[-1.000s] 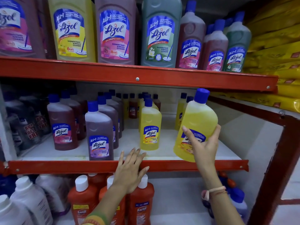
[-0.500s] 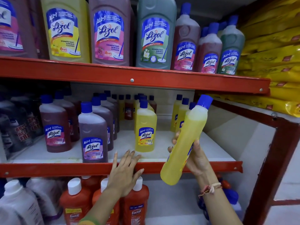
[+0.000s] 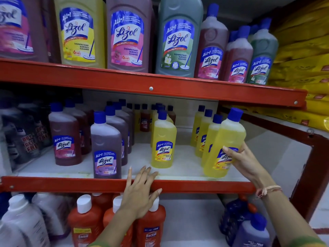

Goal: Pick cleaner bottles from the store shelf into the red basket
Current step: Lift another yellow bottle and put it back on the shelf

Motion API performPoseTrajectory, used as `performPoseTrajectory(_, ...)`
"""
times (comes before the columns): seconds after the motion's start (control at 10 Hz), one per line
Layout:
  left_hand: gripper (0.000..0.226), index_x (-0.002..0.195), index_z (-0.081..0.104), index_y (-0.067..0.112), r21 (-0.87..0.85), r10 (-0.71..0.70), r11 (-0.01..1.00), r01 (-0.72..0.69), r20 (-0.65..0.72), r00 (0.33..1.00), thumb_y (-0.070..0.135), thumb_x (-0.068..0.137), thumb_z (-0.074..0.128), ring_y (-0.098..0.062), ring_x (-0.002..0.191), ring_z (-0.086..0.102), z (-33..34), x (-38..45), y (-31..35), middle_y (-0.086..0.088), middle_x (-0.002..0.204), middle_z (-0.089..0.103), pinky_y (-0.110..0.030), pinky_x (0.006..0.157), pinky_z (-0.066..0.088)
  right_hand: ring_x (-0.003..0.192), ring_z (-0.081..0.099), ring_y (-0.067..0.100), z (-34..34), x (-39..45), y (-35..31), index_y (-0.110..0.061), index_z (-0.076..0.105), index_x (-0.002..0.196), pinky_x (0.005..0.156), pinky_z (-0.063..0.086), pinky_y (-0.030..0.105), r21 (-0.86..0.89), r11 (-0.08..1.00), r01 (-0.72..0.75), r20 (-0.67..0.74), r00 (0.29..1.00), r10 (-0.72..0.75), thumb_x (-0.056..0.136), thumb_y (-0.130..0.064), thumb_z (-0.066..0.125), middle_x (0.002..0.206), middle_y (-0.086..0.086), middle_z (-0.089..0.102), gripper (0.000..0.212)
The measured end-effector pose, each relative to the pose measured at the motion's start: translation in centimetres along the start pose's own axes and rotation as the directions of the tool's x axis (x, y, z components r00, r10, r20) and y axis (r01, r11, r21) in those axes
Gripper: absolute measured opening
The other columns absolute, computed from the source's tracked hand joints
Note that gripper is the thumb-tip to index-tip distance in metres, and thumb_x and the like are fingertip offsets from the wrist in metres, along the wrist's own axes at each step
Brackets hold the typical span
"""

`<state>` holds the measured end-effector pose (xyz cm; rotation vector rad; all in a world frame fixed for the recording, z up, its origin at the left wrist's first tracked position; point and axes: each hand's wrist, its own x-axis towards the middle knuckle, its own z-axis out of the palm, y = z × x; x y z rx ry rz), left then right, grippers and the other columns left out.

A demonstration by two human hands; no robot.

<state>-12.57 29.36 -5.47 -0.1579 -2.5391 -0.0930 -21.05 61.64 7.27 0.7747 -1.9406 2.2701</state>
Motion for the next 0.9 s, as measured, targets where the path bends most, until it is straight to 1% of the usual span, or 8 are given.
performPoseTrajectory(0.1,0.056,0.136,0.040,0.030,0.006,0.003,1.000,-0.003,0.001,1.000,0.061,0.091,0.028,-0.018,0.138,0.033,0.0,0.0,0.0,-0.001,0.142,0.049,-0.052,0.112,-0.002,0.095,0.071,0.023,-1.3,0.5,1.0,-0.013,0.043,0.135,0.076,0.061,0.034,-0.034,0.999,-0.038,-0.038,0.999,0.037,0.075,-0.005,0.065,0.121,0.016,0.065,0.065)
performPoseTrajectory(0.2,0.056,0.136,0.041,0.030,0.008,0.013,1.000,-0.013,0.001,1.000,0.060,0.090,0.029,-0.019,0.137,0.034,0.0,0.0,-0.1,-0.001,0.141,0.050,-0.051,0.112,-0.001,0.098,0.071,0.024,-2.1,0.6,1.8,-0.017,0.043,0.135,0.077,0.061,0.035,-0.035,0.996,-0.080,-0.037,0.996,0.079,0.074,-0.005,0.067,0.122,0.014,0.065,0.066)
performPoseTrajectory(0.4,0.053,0.135,0.042,0.030,0.000,0.012,1.000,-0.012,-0.009,1.000,0.059,0.090,0.035,-0.018,0.137,0.035,0.1,0.0,-0.1,-0.001,0.140,0.051,-0.052,0.112,0.001,0.106,0.067,0.030,-2.8,0.2,2.9,-0.020,0.048,0.129,0.076,0.061,0.035,-0.053,0.989,-0.141,-0.028,0.990,0.140,0.074,-0.006,0.068,0.120,0.012,0.068,0.061)
performPoseTrajectory(0.5,0.053,0.135,0.042,0.030,-0.001,0.015,1.000,-0.015,-0.014,1.000,0.059,0.090,0.035,-0.019,0.136,0.036,0.1,-0.1,0.0,-0.001,0.140,0.052,-0.052,0.111,0.003,0.104,0.069,0.028,-2.8,0.1,3.2,-0.026,0.051,0.123,0.075,0.062,0.035,-0.055,0.984,-0.172,-0.038,0.985,0.170,0.064,-0.019,0.083,0.116,0.009,0.070,0.067)
performPoseTrajectory(0.6,0.054,0.134,0.043,0.029,-0.004,0.016,1.000,-0.016,-0.013,1.000,0.058,0.090,0.034,-0.019,0.135,0.037,-0.1,0.0,0.1,-0.002,0.138,0.053,-0.052,0.111,0.004,0.107,0.068,0.029,-3.0,0.3,3.3,-0.023,0.048,0.130,0.080,0.061,0.038,-0.081,0.980,-0.182,-0.022,0.983,0.181,0.052,-0.032,0.093,0.119,0.010,0.069,0.090)
performPoseTrajectory(0.7,0.056,0.135,0.043,0.028,0.011,0.020,1.000,-0.020,-0.012,1.000,0.059,0.090,0.032,-0.020,0.136,0.036,-0.1,-0.1,0.1,-0.003,0.140,0.052,-0.053,0.111,0.005,0.107,0.067,0.029,-3.1,0.3,2.9,-0.018,0.046,0.133,0.081,0.061,0.037,-0.088,0.976,-0.198,0.000,0.980,0.198,0.066,-0.022,0.082,0.126,0.016,0.064,0.077)
performPoseTrajectory(0.8,0.056,0.135,0.044,0.026,0.007,0.030,1.000,-0.030,0.001,1.000,0.058,0.090,0.032,-0.020,0.135,0.038,-0.1,-0.2,0.0,-0.002,0.138,0.053,-0.052,0.110,0.006,0.104,0.069,0.029,-3.0,0.3,2.7,-0.015,0.050,0.129,0.074,0.061,0.033,-0.166,0.958,-0.233,-0.013,0.972,0.234,0.046,-0.039,0.094,0.123,0.016,0.067,0.098)
performPoseTrajectory(0.9,0.055,0.135,0.044,0.024,-0.010,0.022,1.000,-0.023,-0.042,0.999,0.055,0.092,0.031,-0.017,0.134,0.040,-0.4,-0.5,0.1,-0.001,0.138,0.054,-0.047,0.111,0.006,0.100,0.071,0.028,-2.4,0.0,1.0,-0.016,0.052,0.125,0.084,0.059,0.043,-0.339,0.913,-0.228,0.006,0.970,0.244,0.038,-0.044,0.095,0.118,0.013,0.070,0.101)
